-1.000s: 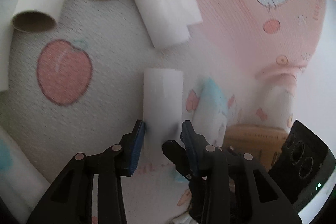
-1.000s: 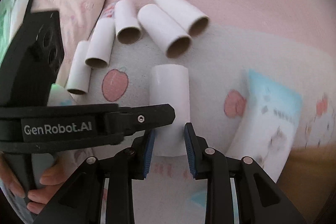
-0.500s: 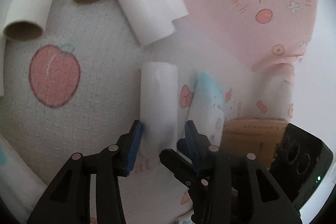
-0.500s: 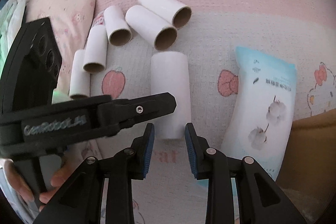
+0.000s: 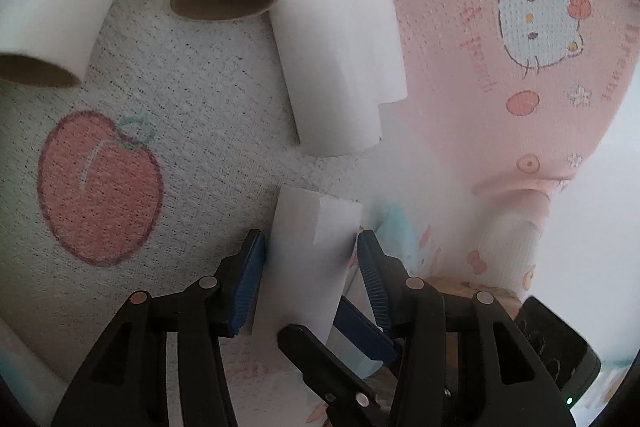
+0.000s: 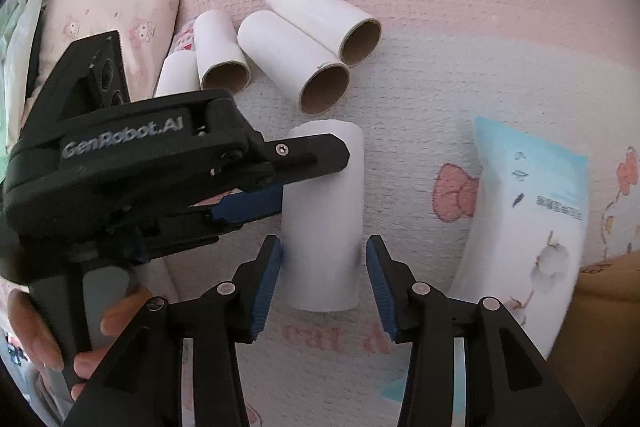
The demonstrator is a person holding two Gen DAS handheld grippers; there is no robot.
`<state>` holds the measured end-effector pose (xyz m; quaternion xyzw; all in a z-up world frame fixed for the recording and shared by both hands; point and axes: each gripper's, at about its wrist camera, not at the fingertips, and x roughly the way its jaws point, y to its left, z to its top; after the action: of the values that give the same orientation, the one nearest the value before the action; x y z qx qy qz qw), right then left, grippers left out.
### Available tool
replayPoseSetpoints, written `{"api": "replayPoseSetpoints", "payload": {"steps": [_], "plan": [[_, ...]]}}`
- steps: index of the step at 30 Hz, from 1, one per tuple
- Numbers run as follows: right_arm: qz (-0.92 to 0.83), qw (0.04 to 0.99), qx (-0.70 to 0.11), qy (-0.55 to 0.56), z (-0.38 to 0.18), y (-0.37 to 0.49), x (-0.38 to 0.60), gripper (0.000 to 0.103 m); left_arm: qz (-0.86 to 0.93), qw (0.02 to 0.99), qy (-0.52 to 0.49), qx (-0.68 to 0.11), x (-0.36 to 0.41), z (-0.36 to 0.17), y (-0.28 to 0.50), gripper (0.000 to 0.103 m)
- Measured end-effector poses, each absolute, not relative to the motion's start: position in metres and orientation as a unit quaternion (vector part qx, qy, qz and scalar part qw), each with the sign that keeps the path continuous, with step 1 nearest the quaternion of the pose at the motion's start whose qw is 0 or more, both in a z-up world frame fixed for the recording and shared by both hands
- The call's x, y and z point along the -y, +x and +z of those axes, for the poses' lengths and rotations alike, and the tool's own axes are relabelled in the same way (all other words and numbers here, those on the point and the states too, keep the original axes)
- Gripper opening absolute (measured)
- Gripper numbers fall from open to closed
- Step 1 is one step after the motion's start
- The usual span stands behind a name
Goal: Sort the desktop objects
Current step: 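Close the left gripper on a white tube while the right gripper grips it too, then lift the tube with both grippers and carry it over the box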
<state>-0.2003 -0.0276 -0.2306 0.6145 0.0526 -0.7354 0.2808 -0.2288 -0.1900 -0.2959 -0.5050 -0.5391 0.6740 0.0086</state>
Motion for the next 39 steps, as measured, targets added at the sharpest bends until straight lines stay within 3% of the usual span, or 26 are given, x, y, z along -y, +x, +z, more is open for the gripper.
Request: {"api": "replayPoseSetpoints", "payload": {"steps": [11, 20, 39], "plan": [[-0.742, 0.280, -0.045, 0.607, -0.227, -0.188, 0.011, 0.042, 0.696, 0.033, -0.519, 0.496, 0.180, -0.280, -0.223, 0.048], [-0.790, 0.289, -0.059, 0.537, -0.166, -0.146, -0.006, 0.042, 0.783, 0.066, -0.453, 0.421, 0.150, -0.205, -0.188, 0.047], [-0.851, 0.308, -0.056, 0.423, -0.062, -0.095, -0.038, 0.042, 0.835, 0.108, -0.398, 0.364, 0.105, -0.086, -0.156, 0.047]]}}
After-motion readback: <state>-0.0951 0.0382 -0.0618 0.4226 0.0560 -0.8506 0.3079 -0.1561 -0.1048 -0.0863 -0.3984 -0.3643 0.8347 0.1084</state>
